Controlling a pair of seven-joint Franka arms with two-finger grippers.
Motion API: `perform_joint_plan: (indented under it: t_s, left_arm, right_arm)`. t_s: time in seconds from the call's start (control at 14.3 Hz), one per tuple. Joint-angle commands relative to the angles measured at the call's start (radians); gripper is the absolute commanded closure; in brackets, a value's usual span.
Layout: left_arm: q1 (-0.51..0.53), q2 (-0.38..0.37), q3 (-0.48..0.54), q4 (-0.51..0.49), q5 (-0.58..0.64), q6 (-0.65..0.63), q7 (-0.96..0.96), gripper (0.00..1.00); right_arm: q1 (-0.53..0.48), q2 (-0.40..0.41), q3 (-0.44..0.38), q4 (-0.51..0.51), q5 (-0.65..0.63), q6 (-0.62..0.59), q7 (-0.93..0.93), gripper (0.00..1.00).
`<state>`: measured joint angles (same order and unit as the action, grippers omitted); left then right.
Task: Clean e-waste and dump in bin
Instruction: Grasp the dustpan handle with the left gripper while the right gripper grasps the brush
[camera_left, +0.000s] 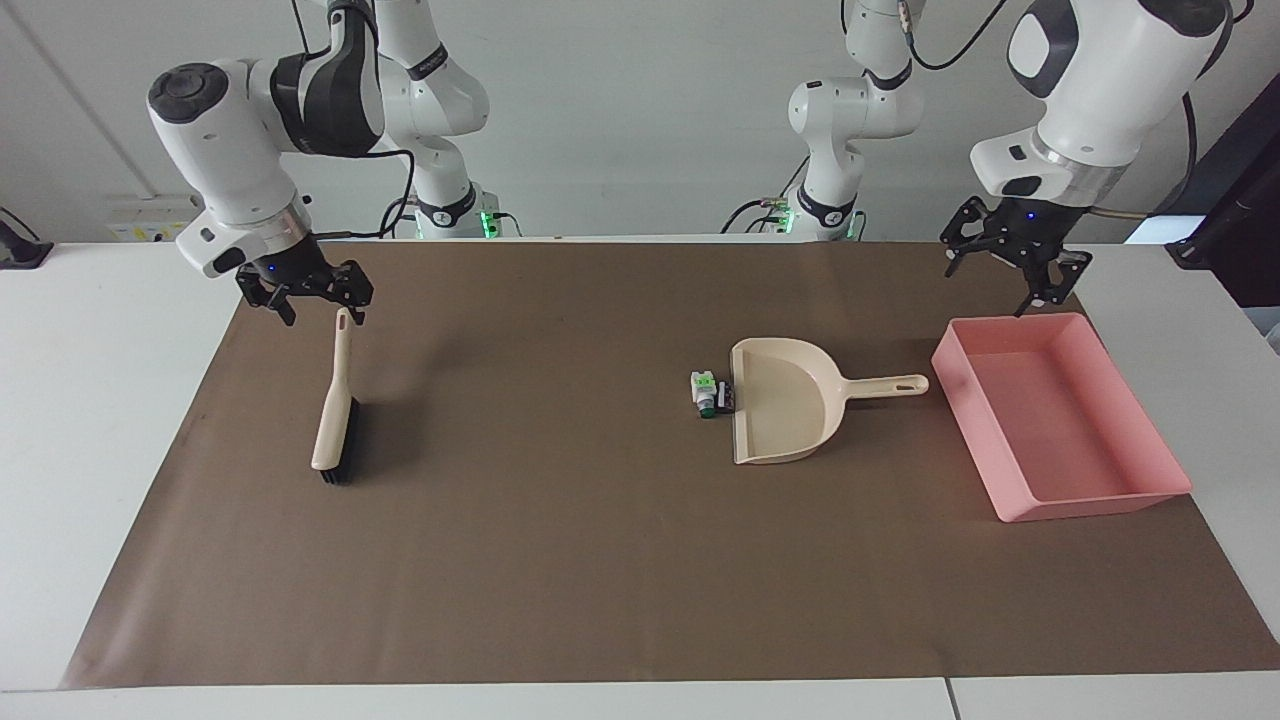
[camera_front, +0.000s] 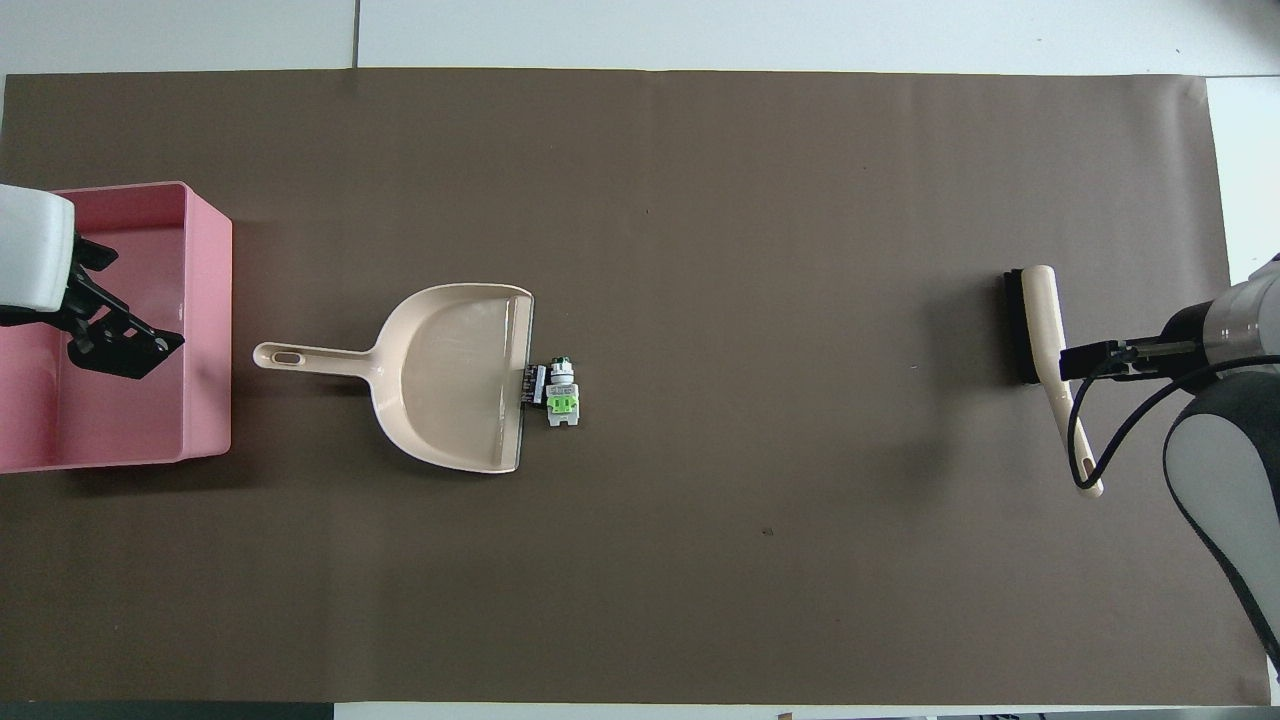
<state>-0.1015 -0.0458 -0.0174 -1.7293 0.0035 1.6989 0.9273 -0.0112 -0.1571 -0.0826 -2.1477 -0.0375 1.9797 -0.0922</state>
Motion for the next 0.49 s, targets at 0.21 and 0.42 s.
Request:
perform_joint_plan:
  t_s: [0.21,0.42]
  left_arm:
    - [-0.108,-0.013,0.004,-0.266,0.215,0.244,0.199,0.05]
    - [-0.133,0.033,0.004,-0.352,0.233,0.356,0.185,0.05]
  right_arm:
    - [-0.099,0.007,0.007,-0.221,0.024,0.241,-0.143,0.0]
    - [-0.099,0.016,0.007,-0.257,0.066,0.274,-0.13,0.0]
